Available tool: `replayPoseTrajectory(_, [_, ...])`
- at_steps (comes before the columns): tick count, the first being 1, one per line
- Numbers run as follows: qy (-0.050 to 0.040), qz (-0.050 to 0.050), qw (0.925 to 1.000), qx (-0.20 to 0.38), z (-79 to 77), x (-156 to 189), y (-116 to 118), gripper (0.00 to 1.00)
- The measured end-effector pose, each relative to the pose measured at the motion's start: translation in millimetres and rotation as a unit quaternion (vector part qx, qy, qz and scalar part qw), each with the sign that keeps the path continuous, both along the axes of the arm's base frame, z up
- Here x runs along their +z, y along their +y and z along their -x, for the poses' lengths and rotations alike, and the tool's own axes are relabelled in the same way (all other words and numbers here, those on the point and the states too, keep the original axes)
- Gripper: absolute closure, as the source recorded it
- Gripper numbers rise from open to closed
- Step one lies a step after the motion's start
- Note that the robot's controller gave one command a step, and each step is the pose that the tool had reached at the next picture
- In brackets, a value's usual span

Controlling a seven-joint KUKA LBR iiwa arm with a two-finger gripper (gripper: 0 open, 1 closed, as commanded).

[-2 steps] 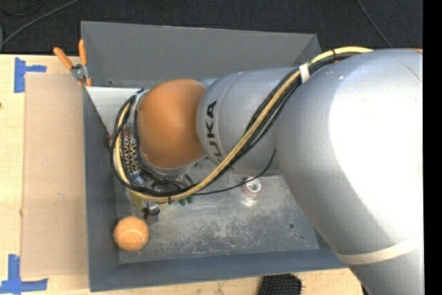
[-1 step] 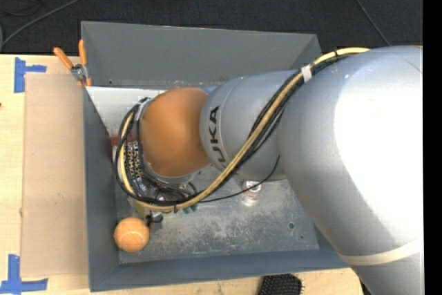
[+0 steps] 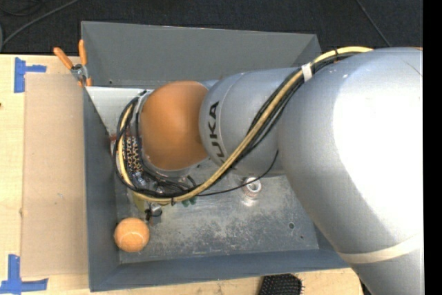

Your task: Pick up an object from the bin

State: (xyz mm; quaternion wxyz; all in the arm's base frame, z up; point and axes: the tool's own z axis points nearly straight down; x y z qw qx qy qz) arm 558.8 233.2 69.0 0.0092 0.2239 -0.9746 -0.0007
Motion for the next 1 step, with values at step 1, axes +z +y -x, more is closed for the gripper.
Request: replayPoseTrajectory(1, [0.001,0.0,1.0,0.007,6.0,-0.1,-3.2,1.0])
